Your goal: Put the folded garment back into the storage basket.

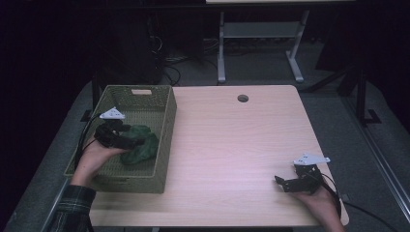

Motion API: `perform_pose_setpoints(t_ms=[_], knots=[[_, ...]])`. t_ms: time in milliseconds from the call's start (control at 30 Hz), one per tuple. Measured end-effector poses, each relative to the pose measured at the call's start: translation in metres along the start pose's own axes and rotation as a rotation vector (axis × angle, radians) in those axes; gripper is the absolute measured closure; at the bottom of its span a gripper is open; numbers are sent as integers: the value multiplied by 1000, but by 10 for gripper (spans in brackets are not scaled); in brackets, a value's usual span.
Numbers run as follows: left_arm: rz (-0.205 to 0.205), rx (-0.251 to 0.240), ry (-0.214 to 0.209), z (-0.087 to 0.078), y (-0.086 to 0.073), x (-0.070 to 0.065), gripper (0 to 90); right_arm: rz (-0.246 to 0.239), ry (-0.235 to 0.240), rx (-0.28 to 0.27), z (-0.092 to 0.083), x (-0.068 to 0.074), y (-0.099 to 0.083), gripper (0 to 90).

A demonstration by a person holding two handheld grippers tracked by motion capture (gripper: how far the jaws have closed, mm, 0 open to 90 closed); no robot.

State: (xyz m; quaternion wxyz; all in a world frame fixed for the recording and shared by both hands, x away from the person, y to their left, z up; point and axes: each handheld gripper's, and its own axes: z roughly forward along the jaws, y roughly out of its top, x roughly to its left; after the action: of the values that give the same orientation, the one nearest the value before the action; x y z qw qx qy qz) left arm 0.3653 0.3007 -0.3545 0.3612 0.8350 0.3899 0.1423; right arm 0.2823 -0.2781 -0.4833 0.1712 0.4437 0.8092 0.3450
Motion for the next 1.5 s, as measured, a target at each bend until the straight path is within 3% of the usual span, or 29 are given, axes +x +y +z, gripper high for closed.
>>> perform_pose_setpoints(t_ms=[367, 733, 900, 1233, 1500], knots=[[45, -66, -34, 3, 23, -38, 131, 3, 0, -1, 0, 0, 0, 49], [102, -93, -109, 19, 46, -85, 132, 3, 0, -2, 0, 0, 0, 50], [100, -108, -147, 34, 54, -107, 135, 3, 0, -1, 0, 0, 0, 50], [121, -105, -167, 64, 66, -148, 135, 0, 0, 0, 0, 0, 0, 50], [158, -83, -202, 91, 63, -178, 132, 0, 0, 0, 0, 0, 0, 50]])
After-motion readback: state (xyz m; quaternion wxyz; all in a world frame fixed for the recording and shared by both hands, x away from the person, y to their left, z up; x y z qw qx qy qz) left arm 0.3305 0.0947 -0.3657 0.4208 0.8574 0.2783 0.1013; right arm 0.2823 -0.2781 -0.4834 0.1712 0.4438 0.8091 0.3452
